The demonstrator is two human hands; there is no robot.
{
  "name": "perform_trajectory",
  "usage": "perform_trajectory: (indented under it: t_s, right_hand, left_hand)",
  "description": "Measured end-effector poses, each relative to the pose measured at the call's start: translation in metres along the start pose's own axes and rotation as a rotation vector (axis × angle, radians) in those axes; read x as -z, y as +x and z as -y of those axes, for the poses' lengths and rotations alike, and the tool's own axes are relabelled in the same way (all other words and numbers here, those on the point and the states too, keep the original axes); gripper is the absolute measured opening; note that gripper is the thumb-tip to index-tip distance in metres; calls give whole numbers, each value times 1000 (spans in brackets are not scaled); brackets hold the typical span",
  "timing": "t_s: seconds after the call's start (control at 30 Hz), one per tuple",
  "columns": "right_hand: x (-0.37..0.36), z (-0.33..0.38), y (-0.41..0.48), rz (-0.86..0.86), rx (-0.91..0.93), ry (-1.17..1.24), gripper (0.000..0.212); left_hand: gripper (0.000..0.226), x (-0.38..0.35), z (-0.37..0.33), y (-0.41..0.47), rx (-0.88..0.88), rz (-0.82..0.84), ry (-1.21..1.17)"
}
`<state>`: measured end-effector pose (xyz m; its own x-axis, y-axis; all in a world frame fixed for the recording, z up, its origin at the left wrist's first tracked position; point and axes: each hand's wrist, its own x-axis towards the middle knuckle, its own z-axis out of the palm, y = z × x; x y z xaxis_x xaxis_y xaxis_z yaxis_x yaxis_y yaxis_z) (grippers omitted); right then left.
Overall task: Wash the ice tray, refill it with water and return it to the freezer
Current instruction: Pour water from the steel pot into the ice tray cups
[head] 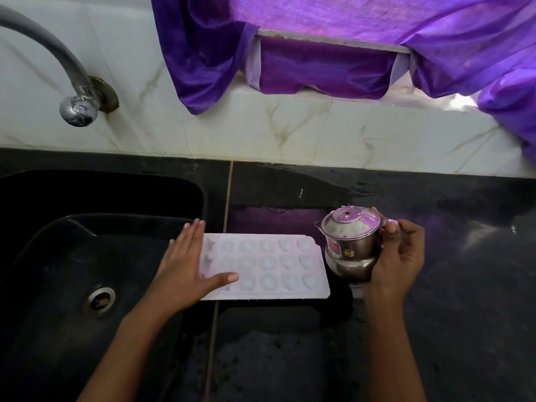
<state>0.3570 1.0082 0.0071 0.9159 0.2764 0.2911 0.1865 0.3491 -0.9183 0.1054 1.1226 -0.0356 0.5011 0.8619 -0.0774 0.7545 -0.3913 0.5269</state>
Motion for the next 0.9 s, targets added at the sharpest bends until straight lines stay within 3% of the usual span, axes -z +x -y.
perform_trajectory:
  t_s: [0.1, 0.3, 0.9]
  right_hand:
    - [3, -1, 2, 26, 17, -8, 22]
    - [8, -6, 4, 60, 6, -45, 21]
    - [8, -10, 0, 162, 19, -137, 35]
  left_hand:
    - [159, 2, 6, -2, 58, 123, 74]
    - [167, -2, 10, -3, 76, 173, 28]
    - [163, -9, 15, -6, 102, 133, -53]
